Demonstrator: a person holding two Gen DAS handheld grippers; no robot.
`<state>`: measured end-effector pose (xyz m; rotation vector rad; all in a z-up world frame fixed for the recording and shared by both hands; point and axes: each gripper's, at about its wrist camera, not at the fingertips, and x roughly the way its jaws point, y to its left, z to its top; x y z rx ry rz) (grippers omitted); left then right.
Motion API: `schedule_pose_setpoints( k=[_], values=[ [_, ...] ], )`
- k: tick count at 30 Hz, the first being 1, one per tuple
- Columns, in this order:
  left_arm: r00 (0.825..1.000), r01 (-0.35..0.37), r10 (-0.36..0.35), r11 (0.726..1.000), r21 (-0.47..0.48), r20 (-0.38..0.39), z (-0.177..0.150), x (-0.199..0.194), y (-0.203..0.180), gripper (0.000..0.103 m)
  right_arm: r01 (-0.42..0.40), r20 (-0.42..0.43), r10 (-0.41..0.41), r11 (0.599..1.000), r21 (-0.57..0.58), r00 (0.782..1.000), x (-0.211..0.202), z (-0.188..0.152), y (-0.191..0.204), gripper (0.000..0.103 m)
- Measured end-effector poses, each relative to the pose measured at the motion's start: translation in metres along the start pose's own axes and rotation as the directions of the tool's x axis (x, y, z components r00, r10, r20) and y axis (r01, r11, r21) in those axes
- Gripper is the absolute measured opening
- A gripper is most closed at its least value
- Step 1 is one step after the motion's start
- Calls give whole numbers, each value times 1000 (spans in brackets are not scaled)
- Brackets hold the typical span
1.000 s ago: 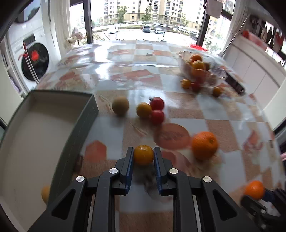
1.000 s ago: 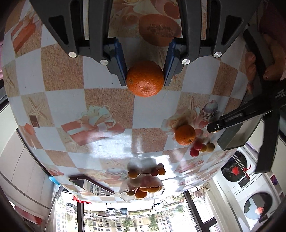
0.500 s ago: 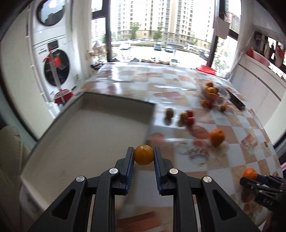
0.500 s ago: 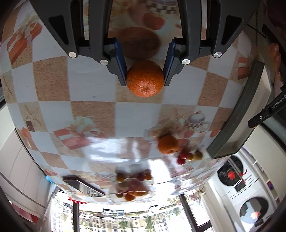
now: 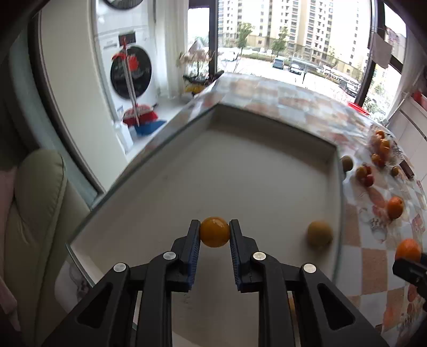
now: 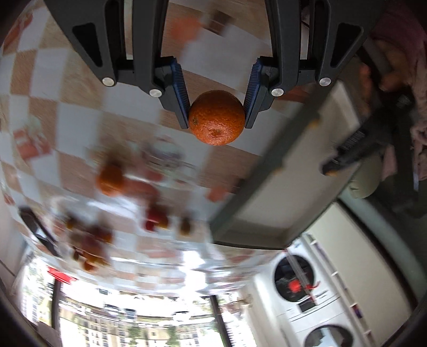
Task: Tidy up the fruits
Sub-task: 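Carry the small orange fruit and the mandarin over the white tray, then open the right tool to drop the mandarin while the left releases its fruit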
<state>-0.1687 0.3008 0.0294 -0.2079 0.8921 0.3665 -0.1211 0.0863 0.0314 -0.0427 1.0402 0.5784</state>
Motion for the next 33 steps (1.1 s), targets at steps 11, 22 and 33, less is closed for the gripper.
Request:
schedule_pose_setpoints(
  k=[11,22,33],
  values=[
    [1000,-8,8,1000,8,-2,-23,0,6,23,-100,-40,97,992,-71,994,55,33,74,46],
    [1000,-12,12,1000,-2,12,-30,-6,3,23,-58,1,59,975,-216,998,48,48,97,45],
    [999,-33,32,999,16,18,-33,-7,2,51,-103,-52,95,978,-181,994,53,44,92,72]
  ],
)
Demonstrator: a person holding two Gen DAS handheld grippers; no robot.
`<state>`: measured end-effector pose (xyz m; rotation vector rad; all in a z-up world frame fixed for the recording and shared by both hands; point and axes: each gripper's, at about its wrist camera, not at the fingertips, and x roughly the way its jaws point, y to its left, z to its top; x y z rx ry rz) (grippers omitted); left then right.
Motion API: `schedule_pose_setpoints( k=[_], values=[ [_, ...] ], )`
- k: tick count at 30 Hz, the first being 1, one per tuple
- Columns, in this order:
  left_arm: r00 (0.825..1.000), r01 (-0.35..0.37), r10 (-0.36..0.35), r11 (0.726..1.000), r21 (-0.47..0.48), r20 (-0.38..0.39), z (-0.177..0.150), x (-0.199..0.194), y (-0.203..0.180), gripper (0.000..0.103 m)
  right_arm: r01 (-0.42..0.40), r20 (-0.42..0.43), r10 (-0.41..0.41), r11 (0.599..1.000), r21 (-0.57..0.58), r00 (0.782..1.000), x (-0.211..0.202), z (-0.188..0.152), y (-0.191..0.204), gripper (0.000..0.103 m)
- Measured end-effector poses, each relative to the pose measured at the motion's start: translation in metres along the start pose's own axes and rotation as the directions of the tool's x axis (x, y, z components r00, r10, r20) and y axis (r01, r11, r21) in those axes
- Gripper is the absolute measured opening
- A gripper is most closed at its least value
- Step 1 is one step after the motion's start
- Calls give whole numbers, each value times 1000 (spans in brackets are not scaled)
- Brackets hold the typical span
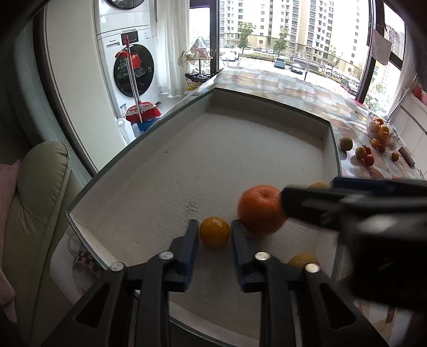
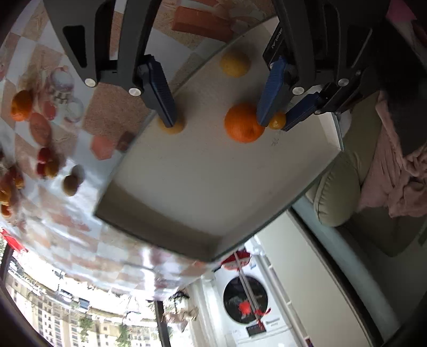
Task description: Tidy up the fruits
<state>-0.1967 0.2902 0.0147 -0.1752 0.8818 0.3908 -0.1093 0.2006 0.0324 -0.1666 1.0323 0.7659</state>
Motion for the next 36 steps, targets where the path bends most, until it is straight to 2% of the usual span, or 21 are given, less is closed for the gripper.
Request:
schedule_pose_setpoints(
  k=[1,2,3,5,7,10,13,17,19,20,22,23,26,30,34,36],
  values=[
    [999,-32,32,999,-6,-10,0,1,1,89,33,12,-33,999,14,999,-5,1,-2,87],
    [999,-37,37,999,2,2,1,-1,2,96,60,31,-61,998,37,998,-12,0,-8,99],
    [999,-41,41,999,4,20,1,-4,1,97,61,48,-64,996,59,997,-17,-1,-13,103],
    [999,-27,26,1000,14,35,3,-9,-1,97,41,91,-52,991,126,995,-31,-7,-34,103],
    [999,-24,23,999,31,39,5,-14,-7,97,57,102,-77,981,184,992,-39,-19,-53,103],
    [997,-18,14,998,55,75,9,-27,-18,97,128,88,-158,953,274,984,-48,-40,-90,103],
    [994,17,-29,994,103,109,13,-42,-39,97,216,49,-250,905,366,967,-55,-64,-131,103],
    [984,76,-112,967,243,136,8,-60,-84,97,355,-44,-377,817,455,925,-64,-103,-182,103],
    [981,98,-147,937,336,124,-4,-63,-113,97,410,-71,-432,775,481,899,-73,-123,-203,103],
    [981,103,-154,924,369,114,-8,-64,-125,97,449,-75,-475,754,479,877,-77,-130,-209,103],
    [982,116,-168,896,428,85,-19,-60,-150,97,487,-89,-513,728,483,854,-86,-143,-224,103],
    [983,121,-169,886,448,68,-24,-57,-161,97,499,-89,-526,721,480,846,-89,-148,-229,103],
    [987,136,-161,873,469,13,-33,-43,-184,97,488,-42,-528,747,451,848,-94,-154,-235,103],
    [988,148,-148,880,452,-37,-33,-28,-193,97,488,-10,-540,752,443,841,-96,-160,-234,103],
    [987,161,-158,890,427,-42,-32,-24,-197,98,489,-4,-544,752,443,839,-99,-162,-226,103],
    [989,146,-149,895,422,-25,-34,-23,-194,103,489,-4,-544,751,443,839,-98,-162,-226,103]
  ],
)
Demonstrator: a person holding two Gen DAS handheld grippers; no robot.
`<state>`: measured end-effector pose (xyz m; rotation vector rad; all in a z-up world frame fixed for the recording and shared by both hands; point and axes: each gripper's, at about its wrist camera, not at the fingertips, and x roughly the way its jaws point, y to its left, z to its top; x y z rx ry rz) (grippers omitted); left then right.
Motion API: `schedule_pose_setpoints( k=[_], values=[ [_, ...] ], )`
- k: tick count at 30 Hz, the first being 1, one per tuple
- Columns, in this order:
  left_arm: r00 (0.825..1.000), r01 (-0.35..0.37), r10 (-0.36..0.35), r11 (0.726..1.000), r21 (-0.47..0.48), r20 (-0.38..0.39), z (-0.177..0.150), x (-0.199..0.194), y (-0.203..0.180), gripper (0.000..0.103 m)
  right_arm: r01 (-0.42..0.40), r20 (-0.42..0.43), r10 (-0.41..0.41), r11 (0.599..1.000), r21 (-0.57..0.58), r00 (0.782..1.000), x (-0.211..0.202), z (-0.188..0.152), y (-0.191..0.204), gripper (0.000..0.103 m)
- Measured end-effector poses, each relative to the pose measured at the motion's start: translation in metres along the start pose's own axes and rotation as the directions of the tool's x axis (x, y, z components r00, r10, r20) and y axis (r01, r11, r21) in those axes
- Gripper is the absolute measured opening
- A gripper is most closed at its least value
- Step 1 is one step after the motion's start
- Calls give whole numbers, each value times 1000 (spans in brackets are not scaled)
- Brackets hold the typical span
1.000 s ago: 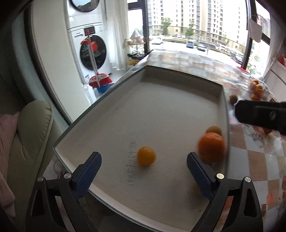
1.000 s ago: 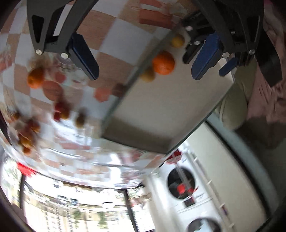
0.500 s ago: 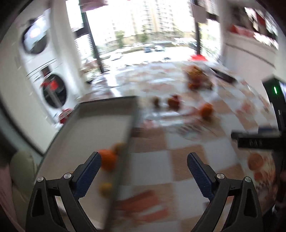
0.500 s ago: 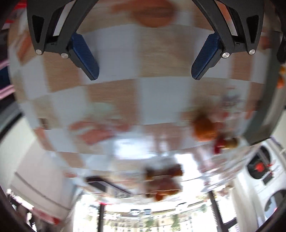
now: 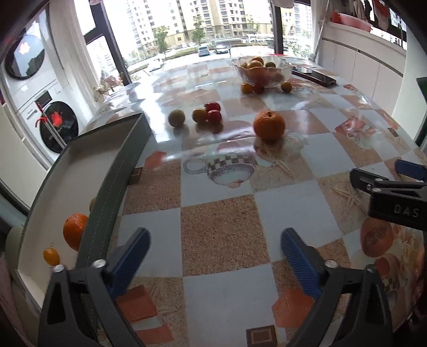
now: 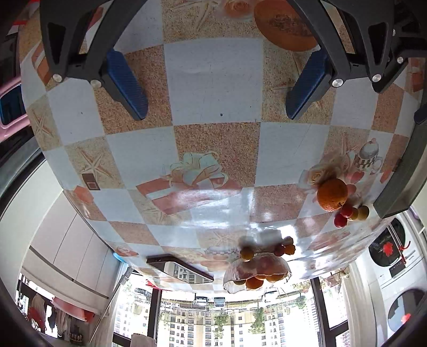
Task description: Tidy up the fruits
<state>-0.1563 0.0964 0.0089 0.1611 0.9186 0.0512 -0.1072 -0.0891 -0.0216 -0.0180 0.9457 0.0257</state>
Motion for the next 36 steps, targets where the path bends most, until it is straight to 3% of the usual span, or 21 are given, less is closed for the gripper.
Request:
schedule_pose_setpoints(
  k=[8,36],
  values=[
    [992,127,-127,984,-127,3,-7,12,20,103,0,0,0,1000,-1,1000,0,0,0,103],
    [994,106,-105,985,-134,18,-10,9,16,103,-1,3,1,1000,4,1000,0,-1,-1,103]
  ],
)
